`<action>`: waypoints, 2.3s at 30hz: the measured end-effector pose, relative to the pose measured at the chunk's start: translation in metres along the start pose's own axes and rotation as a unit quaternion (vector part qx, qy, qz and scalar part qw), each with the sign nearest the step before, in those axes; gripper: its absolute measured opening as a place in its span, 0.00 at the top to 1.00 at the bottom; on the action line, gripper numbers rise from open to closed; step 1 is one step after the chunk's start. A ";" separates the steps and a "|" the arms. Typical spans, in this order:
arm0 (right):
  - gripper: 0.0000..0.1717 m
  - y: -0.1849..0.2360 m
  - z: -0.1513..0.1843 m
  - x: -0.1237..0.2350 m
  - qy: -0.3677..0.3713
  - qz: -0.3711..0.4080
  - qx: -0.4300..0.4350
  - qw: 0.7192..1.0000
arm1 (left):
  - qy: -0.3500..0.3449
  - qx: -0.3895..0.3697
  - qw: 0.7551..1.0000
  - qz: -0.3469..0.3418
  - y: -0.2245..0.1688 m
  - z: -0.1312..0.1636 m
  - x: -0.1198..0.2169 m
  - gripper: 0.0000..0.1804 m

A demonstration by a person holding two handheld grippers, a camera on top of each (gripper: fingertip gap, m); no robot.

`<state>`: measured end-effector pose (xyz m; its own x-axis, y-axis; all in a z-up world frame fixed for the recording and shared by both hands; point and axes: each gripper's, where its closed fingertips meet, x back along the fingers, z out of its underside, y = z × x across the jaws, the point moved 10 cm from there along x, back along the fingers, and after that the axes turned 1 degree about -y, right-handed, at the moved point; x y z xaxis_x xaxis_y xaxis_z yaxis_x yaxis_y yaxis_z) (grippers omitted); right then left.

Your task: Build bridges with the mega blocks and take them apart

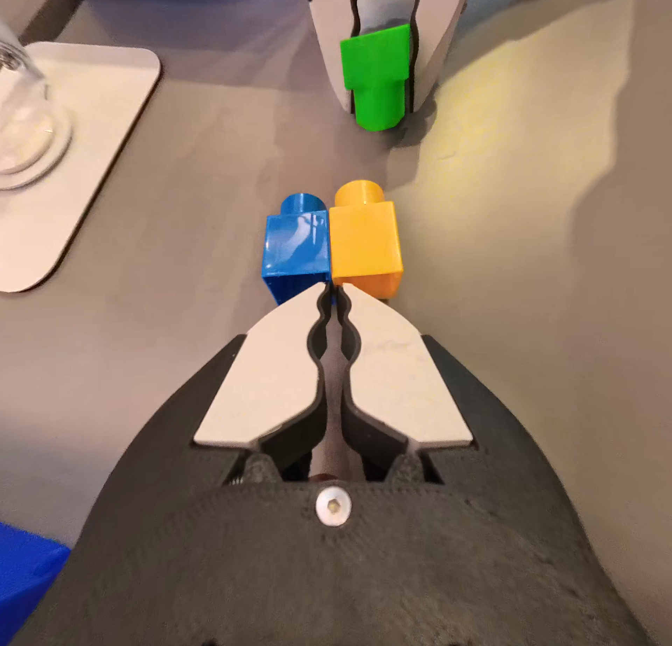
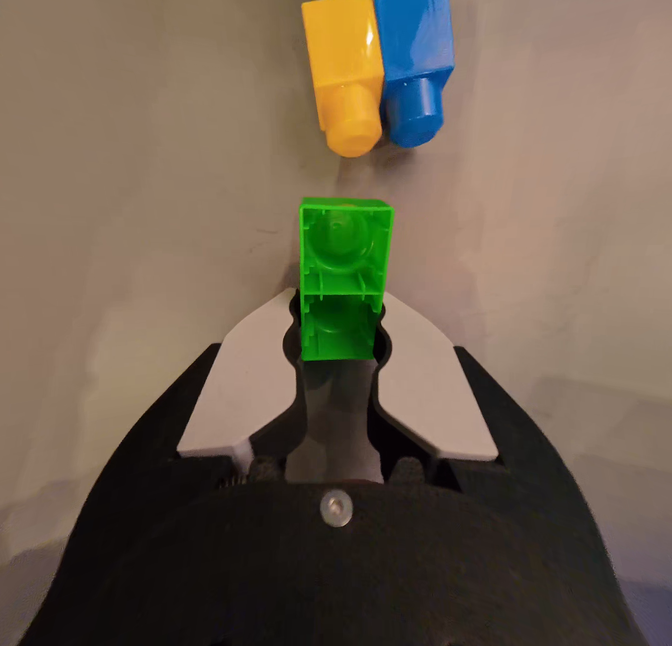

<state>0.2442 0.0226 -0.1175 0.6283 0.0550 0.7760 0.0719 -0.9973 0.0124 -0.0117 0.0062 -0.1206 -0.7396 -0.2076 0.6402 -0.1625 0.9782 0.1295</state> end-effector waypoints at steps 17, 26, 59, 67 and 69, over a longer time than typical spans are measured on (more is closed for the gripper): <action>0.75 0.007 -0.009 0.003 0.005 -0.032 -0.009 0.999 | 0.009 -0.002 1.000 0.013 -0.001 0.003 -0.005 0.99; 0.79 0.005 -0.010 0.008 -0.023 -0.034 -0.012 0.999 | 0.007 -0.003 1.000 0.011 0.000 0.005 -0.003 0.99; 0.73 0.024 -0.032 0.040 -0.012 0.037 -0.022 0.999 | 0.009 0.004 1.000 0.009 0.002 0.004 -0.003 0.99; 0.76 -0.024 -0.027 0.017 -0.003 -0.043 -0.099 0.994 | 0.010 0.005 1.000 0.007 0.002 0.004 -0.003 0.99; 0.76 -0.019 -0.025 0.009 0.006 -0.047 -0.092 0.995 | 0.009 0.006 1.000 0.007 0.003 0.005 -0.003 0.99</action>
<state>0.2291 0.0407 -0.0955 0.6156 0.1485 0.7740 -0.0134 -0.9800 0.1987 -0.0126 0.0093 -0.1261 -0.7295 -0.1933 0.6561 -0.1603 0.9808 0.1107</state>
